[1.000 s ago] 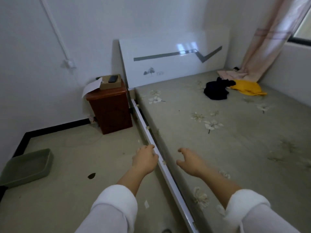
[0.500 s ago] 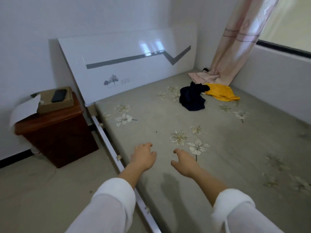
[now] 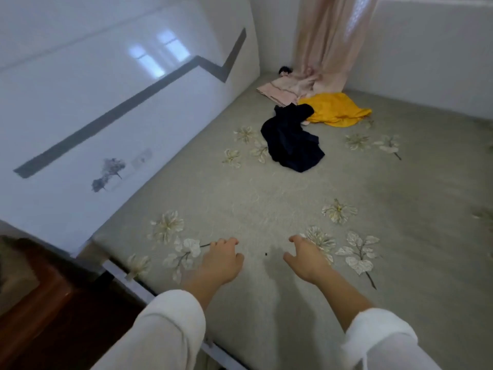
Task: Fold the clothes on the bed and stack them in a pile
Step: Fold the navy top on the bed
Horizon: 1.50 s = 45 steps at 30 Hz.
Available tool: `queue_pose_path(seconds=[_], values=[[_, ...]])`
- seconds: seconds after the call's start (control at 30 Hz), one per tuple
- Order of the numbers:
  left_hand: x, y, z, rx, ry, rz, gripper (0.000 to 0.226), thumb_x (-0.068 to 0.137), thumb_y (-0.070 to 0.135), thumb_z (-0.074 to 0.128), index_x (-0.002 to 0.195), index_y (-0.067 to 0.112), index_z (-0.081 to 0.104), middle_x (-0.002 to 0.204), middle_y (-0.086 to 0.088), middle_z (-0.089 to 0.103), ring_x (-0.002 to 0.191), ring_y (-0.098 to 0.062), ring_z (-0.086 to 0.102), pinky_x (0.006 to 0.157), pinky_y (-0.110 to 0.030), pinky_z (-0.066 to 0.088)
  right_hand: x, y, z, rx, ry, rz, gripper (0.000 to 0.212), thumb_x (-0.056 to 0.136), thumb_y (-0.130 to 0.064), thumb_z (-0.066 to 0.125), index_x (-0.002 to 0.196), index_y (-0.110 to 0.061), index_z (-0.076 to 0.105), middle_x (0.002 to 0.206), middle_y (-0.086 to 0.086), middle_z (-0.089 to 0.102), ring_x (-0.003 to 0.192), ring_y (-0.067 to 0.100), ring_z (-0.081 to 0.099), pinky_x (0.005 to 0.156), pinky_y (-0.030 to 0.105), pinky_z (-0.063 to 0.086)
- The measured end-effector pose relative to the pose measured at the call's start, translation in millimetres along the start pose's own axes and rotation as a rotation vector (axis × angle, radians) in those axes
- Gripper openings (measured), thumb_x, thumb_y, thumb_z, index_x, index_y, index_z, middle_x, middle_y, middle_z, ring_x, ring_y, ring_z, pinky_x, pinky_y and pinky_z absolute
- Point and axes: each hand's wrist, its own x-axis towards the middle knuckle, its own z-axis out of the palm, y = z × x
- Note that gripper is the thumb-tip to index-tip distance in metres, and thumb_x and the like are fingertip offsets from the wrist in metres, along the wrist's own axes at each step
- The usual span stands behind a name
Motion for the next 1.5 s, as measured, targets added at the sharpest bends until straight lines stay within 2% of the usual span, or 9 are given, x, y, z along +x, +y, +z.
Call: queue_pose_path(seconds=[0.27,0.5,0.67,0.8,0.97,1.23,1.3,1.4,1.5], values=[[178.9,-25.2,-46.7,0.16,-0.066,0.163,0.046,0.098,0.032,0.042,0.142,0.016,0.037,0.143,-0.01,0.042,0.129,-0.027,0.038,0.105,-0.04,0.036,97.1,-16.2,9.8,0.008,0.001,0.141,0.054,0.098,-0.035,0.045,0.146,-0.016,0.029,0.145,0.006,0.039,0.13,0.024,0.041,0.104,0.035,0.039],[319.7,-28.8,9.4,0.059,-0.018,0.171,0.051,0.096,0.027,0.047,0.142,0.007,0.036,0.144,-0.017,0.039,0.132,-0.032,0.035,0.107,-0.041,0.032,204.3,20.2,36.4,-0.091,0.049,0.141,0.052,0.099,-0.035,0.04,0.145,-0.015,0.027,0.141,0.003,0.04,0.128,0.022,0.038,0.102,0.037,0.039],[398.2,-35.5,61.9,0.045,-0.068,0.167,0.066,0.1,0.039,0.039,0.152,0.009,0.011,0.158,-0.02,0.002,0.146,-0.034,0.002,0.117,-0.042,0.008,283.4,50.8,50.0,-0.001,0.18,0.177,0.054,0.098,-0.031,0.043,0.146,-0.012,0.026,0.141,0.007,0.04,0.129,0.025,0.038,0.103,0.04,0.037],[447.0,-38.7,77.7,0.091,0.13,0.233,0.067,0.099,0.049,0.024,0.153,0.017,0.001,0.159,-0.014,-0.013,0.146,-0.027,-0.014,0.117,-0.041,-0.006,337.1,66.5,52.5,-0.104,0.339,0.146,0.057,0.098,-0.035,0.044,0.147,-0.014,0.025,0.152,0.003,0.028,0.139,0.023,0.023,0.111,0.039,0.024],[464.4,-50.8,86.4,0.138,0.353,0.342,0.065,0.095,0.052,0.022,0.152,0.022,0.012,0.161,-0.008,0.001,0.147,-0.02,-0.004,0.118,-0.035,-0.005,406.1,76.9,36.0,-0.035,0.407,0.11,0.066,0.095,-0.037,0.051,0.15,-0.015,0.021,0.154,0.005,0.025,0.139,0.025,0.026,0.113,0.042,0.027],[462.9,-51.0,86.0,0.095,0.353,0.337,0.066,0.092,0.052,0.025,0.152,0.025,0.018,0.161,-0.007,0.006,0.147,-0.017,-0.001,0.115,-0.028,-0.01,505.1,68.4,-5.6,0.148,0.53,0.235,0.082,0.087,-0.046,0.063,0.151,-0.026,0.016,0.143,0.012,0.033,0.132,0.033,0.031,0.11,0.043,0.03],[461.9,-51.1,84.5,0.083,0.357,0.346,0.065,0.092,0.05,0.027,0.151,0.022,0.023,0.16,-0.009,0.011,0.148,-0.02,0.003,0.116,-0.03,-0.005,523.9,68.2,-16.3,0.224,0.504,0.335,0.075,0.085,-0.052,0.062,0.147,-0.03,0.026,0.14,0.012,0.037,0.129,0.035,0.037,0.107,0.046,0.037],[461.5,-50.6,84.1,0.067,0.364,0.362,0.064,0.092,0.047,0.031,0.15,0.02,0.027,0.159,-0.01,0.015,0.147,-0.021,0.008,0.118,-0.034,0.002,538.5,68.5,-22.7,0.312,0.561,0.399,0.042,0.092,-0.039,0.055,0.131,-0.026,0.047,0.131,0.012,0.049,0.12,0.036,0.047,0.1,0.049,0.044],[462.8,-50.6,85.1,0.077,0.365,0.356,0.065,0.091,0.048,0.029,0.151,0.022,0.023,0.16,-0.009,0.011,0.148,-0.02,0.003,0.118,-0.035,0.0,526.0,62.1,-8.3,0.111,0.586,0.314,0.034,0.097,-0.028,0.046,0.128,-0.015,0.051,0.125,0.017,0.053,0.116,0.037,0.048,0.095,0.048,0.045]])
